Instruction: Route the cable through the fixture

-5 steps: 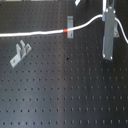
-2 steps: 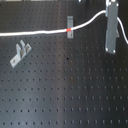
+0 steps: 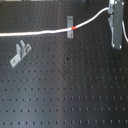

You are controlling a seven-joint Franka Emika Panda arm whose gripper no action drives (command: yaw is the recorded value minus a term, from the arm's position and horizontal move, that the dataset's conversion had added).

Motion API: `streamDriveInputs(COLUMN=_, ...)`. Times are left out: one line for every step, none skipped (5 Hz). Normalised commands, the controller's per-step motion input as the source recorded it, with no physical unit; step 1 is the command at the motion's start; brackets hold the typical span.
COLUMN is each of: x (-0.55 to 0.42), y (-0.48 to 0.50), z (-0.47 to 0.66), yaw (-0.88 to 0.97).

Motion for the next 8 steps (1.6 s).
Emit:
streamDriveInputs(x=-0.278, y=0.239, z=0.00, yaw=0.00)
streamDriveInputs(x=-0.181, y=0.382, z=0.00, yaw=0.01)
streamDriveInputs(x=-0.064, y=0.100, z=0.00, yaw=-0.05)
streamDriveInputs(x=-0.475, y=0.179, z=0.68, yaw=-0.03)
streamDriveInputs(x=0.000, y=0.000, z=0.02, yaw=0.00)
streamDriveInputs(x=-0.115, y=0.033, z=0.30, yaw=0.00)
streamDriveInputs(x=-0.869, y=0.022, z=0.42, yaw=0.15)
streamDriveInputs(x=0.003, y=0.014, z=0.00, yaw=0.00)
